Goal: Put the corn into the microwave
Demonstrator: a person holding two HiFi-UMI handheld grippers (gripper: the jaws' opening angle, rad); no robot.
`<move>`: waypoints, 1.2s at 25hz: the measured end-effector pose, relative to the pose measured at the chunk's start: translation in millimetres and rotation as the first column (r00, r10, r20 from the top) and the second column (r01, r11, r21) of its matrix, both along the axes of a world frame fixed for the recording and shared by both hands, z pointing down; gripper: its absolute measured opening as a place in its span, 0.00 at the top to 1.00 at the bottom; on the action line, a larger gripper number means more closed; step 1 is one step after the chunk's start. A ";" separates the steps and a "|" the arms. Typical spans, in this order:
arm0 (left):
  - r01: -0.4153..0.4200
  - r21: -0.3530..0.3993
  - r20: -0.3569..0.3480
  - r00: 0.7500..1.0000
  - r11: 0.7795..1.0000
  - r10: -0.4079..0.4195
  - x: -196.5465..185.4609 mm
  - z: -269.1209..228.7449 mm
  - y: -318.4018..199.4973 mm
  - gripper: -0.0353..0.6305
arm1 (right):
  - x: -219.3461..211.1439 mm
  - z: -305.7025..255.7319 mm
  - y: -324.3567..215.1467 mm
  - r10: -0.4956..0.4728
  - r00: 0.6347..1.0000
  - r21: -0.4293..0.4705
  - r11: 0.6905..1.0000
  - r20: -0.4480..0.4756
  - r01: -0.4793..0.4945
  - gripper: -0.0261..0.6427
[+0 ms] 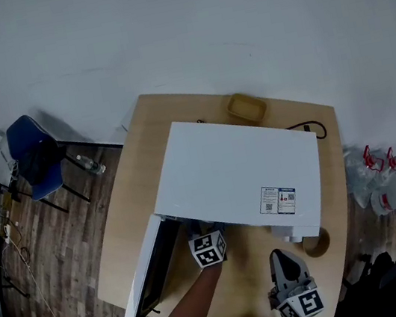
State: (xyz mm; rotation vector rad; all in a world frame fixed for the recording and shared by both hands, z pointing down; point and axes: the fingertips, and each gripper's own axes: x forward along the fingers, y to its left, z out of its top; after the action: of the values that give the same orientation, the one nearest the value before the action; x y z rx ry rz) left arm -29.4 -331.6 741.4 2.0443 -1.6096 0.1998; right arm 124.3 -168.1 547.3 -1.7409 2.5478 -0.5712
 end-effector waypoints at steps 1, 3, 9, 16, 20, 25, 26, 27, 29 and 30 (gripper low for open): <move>0.006 0.006 0.002 1.000 1.000 -0.006 -1.8 -0.4 1.3 0.44 | 0.5 0.9 0.2 0.000 1.000 -0.004 1.000 -0.001 0.000 0.87; 0.001 0.014 0.021 1.000 1.000 -0.001 -3.6 0.2 2.9 0.44 | 1.2 2.4 0.0 0.000 1.000 -0.008 1.000 -0.005 0.000 0.87; -0.039 -0.002 0.063 0.997 0.999 0.039 4.8 1.7 -3.7 0.44 | 0.0 5.4 1.6 -0.001 1.000 -0.016 1.000 -0.003 0.001 0.87; 0.056 -0.006 0.089 0.994 0.998 -0.055 -6.7 1.8 -1.5 0.43 | -3.6 4.6 0.3 -0.005 1.000 -0.018 1.000 0.002 0.006 0.87; 0.012 0.000 0.077 0.997 1.000 -0.012 -0.5 1.3 0.6 0.43 | -4.7 5.3 -1.2 -0.005 1.000 -0.019 1.000 0.006 0.005 0.87; -0.011 0.006 0.077 0.997 1.000 0.011 -2.8 -4.7 8.5 0.43 | -8.3 3.9 0.2 -0.005 1.000 -0.014 1.000 0.000 0.005 0.87; -0.007 0.005 0.070 0.998 1.000 0.007 -4.9 -5.6 12.0 0.43 | -8.5 3.2 1.6 -0.004 1.000 -0.011 1.000 -0.003 0.004 0.87; -0.003 0.004 0.063 0.998 1.000 0.003 -7.3 -6.9 16.3 0.43 | -8.7 2.6 3.4 -0.003 1.000 -0.008 1.000 -0.007 0.002 0.87; 0.001 0.004 0.056 0.998 1.000 -0.002 -11.7 -11.4 26.6 0.43 | -9.1 1.0 7.9 -0.003 1.000 -0.001 1.000 -0.020 0.003 0.87; 0.004 0.004 0.056 0.998 1.000 -0.004 -13.8 -14.7 32.7 0.43 | -9.1 0.1 10.9 -0.005 1.000 0.003 1.000 -0.027 0.005 0.87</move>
State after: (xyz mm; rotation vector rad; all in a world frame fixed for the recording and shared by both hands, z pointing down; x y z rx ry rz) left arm -43.3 -298.9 726.7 2.0549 -1.6491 0.2549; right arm 115.2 -157.1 547.3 -1.7539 2.5701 -0.5470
